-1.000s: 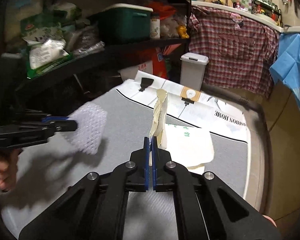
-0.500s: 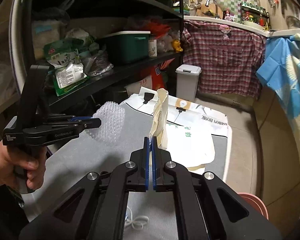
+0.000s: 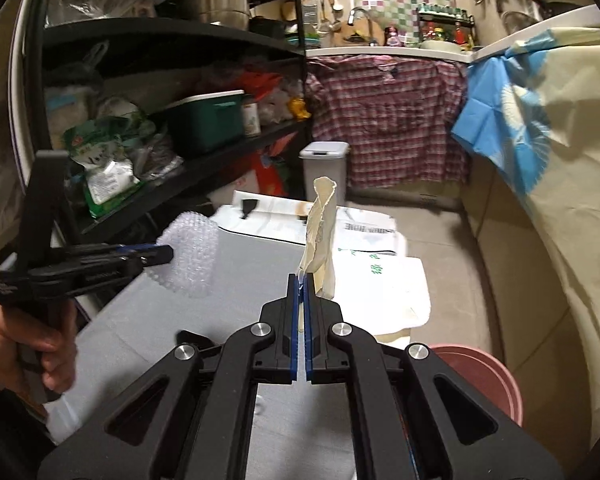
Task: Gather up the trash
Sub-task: 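Carry the foam net and paper box over the pink bucket with both tools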
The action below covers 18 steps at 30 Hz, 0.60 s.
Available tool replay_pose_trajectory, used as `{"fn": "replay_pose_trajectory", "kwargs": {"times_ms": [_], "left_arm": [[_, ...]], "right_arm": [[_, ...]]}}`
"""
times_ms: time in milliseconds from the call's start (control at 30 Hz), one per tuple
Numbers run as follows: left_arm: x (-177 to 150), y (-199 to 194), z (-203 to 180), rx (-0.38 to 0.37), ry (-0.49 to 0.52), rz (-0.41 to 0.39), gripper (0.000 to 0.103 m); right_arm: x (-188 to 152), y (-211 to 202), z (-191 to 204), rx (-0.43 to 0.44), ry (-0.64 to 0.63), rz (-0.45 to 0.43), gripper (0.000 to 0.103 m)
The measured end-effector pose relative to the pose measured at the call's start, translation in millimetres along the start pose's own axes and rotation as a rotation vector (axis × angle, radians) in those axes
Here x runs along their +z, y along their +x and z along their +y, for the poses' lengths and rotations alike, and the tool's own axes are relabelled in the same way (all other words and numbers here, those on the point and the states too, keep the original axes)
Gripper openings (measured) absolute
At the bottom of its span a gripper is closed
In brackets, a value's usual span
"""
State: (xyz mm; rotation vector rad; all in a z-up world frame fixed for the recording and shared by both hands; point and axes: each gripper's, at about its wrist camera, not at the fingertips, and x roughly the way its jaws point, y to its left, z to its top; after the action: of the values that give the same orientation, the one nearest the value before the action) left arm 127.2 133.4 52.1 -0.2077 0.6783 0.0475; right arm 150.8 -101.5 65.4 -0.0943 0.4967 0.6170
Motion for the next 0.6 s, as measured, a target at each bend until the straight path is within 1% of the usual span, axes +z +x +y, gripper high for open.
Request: {"fn": "replay_pose_trajectory", "kwargs": {"times_ms": [233,600], "left_arm": [[-0.7,8.3,-17.2,-0.015,0.018,0.009,0.012],[2.6,24.7,-42.3,-0.053,0.037,0.015,0.012]], "right_arm": [[-9.3,-2.9,-21.1,-0.032,0.024,0.001,0.002],[-12.7,-2.3,-43.6,-0.065,0.049,0.0,0.002]]}}
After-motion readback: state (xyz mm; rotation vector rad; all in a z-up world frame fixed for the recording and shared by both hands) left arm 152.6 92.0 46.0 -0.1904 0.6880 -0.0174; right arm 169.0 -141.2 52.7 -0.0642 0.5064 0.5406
